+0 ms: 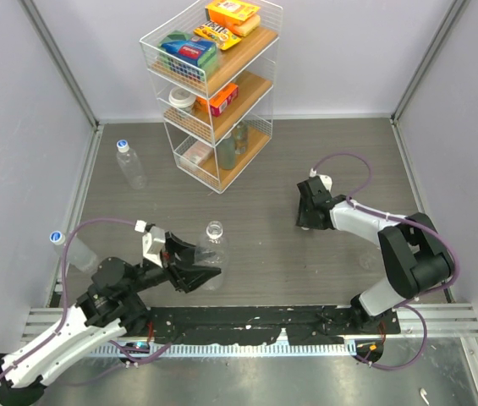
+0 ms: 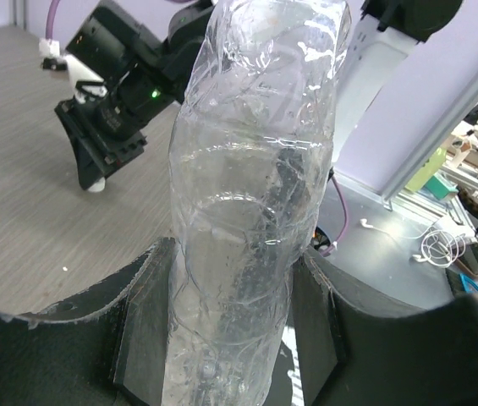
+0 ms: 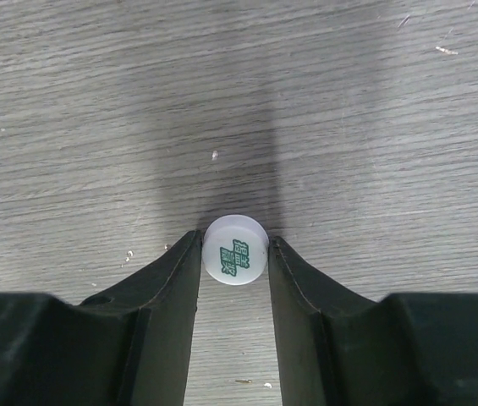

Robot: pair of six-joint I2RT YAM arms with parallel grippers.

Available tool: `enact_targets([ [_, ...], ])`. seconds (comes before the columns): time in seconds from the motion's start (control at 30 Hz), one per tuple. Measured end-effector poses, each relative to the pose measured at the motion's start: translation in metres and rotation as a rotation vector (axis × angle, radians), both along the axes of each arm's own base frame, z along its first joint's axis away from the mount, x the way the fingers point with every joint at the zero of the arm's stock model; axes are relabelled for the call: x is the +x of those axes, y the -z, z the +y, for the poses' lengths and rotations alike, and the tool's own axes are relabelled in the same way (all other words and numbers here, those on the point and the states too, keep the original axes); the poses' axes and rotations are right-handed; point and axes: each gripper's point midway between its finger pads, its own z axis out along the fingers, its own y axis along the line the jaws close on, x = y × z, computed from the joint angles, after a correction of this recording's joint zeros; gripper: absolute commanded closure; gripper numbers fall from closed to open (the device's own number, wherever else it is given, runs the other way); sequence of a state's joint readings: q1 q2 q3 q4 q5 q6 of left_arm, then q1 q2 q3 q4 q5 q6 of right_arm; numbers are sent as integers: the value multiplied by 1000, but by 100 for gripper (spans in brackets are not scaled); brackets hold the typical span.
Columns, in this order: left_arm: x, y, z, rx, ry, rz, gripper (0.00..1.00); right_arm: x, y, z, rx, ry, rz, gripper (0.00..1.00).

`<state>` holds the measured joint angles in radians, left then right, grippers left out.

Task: Screw on the bottle caps
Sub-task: Screw the bottle cap onto the plastic bottle.

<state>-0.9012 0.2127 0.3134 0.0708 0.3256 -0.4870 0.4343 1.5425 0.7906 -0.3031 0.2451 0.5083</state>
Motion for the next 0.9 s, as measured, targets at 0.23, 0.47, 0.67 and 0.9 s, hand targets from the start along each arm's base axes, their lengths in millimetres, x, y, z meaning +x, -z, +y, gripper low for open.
enact_targets([
  [0.23,-5,-17,6,-55,2,-81,69,3,0,2,7,-14,-8,82],
  [0.47,-1,-6,5,12,-8,-149,69,0,-3,10,41,-73,7,85],
  [0.67,6,11,-2,96,-2,-180,76,-21,-60,31,165,-222,-65,85],
  [0.9,18,55,-26,256,73,-236,80,-57,-185,75,394,-502,-286,88],
])
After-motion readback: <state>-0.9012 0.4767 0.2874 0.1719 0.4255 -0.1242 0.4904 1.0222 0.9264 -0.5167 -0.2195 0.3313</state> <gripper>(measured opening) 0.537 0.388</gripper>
